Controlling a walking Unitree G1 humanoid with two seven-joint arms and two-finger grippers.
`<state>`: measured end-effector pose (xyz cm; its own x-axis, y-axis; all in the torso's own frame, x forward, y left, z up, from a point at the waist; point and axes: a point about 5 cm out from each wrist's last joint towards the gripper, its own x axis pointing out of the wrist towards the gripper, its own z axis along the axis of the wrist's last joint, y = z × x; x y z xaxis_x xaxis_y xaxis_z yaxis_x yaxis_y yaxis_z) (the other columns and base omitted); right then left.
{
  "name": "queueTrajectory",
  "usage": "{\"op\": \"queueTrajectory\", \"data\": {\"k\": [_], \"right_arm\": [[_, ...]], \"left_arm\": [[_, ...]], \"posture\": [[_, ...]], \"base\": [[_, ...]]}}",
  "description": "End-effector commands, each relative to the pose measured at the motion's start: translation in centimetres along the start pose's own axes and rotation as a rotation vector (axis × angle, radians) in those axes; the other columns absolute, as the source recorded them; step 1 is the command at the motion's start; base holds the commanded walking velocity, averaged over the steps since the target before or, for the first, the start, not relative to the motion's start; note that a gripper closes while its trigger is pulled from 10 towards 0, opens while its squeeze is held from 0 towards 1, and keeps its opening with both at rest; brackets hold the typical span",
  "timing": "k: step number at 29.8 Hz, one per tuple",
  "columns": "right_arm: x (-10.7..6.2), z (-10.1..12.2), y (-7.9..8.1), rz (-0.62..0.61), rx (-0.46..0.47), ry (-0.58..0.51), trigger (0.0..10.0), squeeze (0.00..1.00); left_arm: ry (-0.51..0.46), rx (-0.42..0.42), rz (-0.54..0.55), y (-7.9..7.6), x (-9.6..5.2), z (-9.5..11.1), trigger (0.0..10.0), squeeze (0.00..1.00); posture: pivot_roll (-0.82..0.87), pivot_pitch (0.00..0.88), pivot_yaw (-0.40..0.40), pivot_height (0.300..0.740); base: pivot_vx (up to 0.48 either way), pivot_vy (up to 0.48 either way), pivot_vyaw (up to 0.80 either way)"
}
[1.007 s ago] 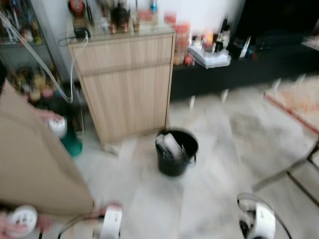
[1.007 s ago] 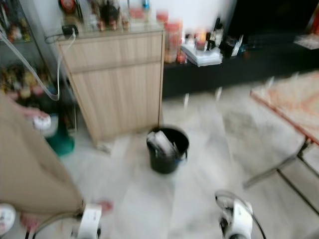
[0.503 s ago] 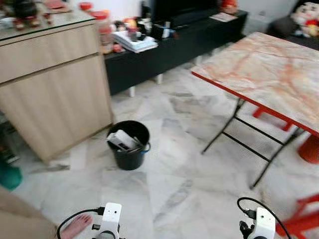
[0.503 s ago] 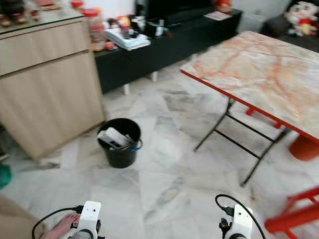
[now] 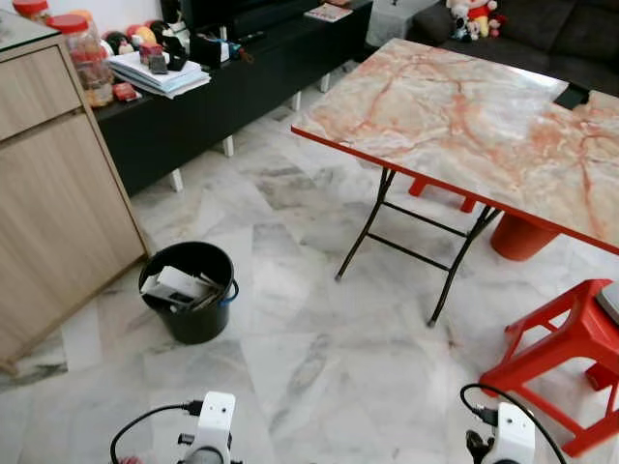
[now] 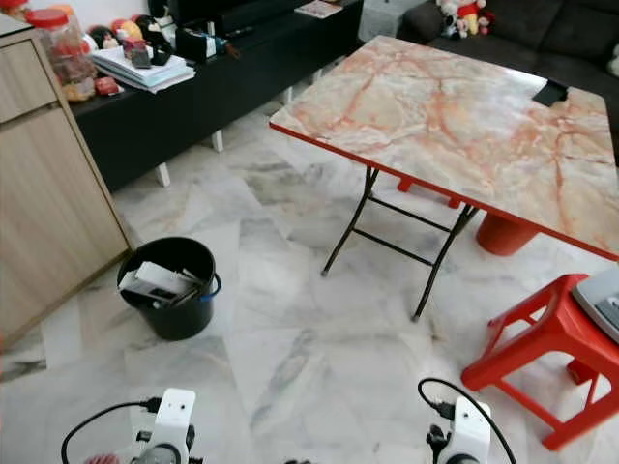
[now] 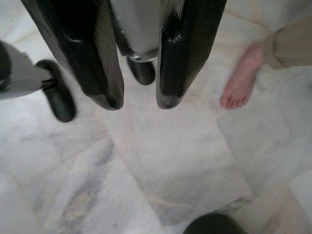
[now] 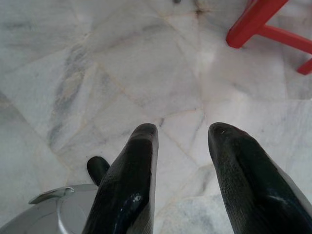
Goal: Picking trash to rubbish bin
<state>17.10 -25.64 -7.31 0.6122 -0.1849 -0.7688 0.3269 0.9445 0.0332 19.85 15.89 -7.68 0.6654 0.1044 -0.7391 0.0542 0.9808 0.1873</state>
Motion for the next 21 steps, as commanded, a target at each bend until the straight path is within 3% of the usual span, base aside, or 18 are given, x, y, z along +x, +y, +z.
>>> {"op": "queueTrajectory", "data": {"k": [1,7,15,21], "right_arm": [[-0.09,0.08,-0.65,-0.021,0.004,0.000,10.0,0.00],[-0.15,-0.06,-0.83,-0.024,0.006,0.003,10.0,0.00],[-0.14,-0.04,-0.76,-0.024,0.009,0.001,10.0,0.00],[-0.06,0.22,-0.61,-0.022,0.013,-0.007,10.0,0.00]], "left_arm": [[0.028,0.021,0.002,-0.14,-0.11,-0.57,10.0,0.00],[0.029,0.007,0.005,-0.14,-0.13,-0.63,10.0,0.00],[0.027,0.005,0.007,-0.14,-0.13,-0.59,10.0,0.00],[0.023,0.008,0.013,0.11,-0.03,-0.34,10.0,0.00]], "posture": [[-0.11,0.057,-0.089,0.740],[-0.11,0.063,-0.089,0.740],[-0.11,0.064,-0.086,0.740],[-0.11,0.061,-0.082,0.740]], "base": [[0.000,-0.435,-0.80],[0.000,-0.411,-0.80],[0.000,0.000,-0.80],[0.000,-0.445,-0.80]]}}
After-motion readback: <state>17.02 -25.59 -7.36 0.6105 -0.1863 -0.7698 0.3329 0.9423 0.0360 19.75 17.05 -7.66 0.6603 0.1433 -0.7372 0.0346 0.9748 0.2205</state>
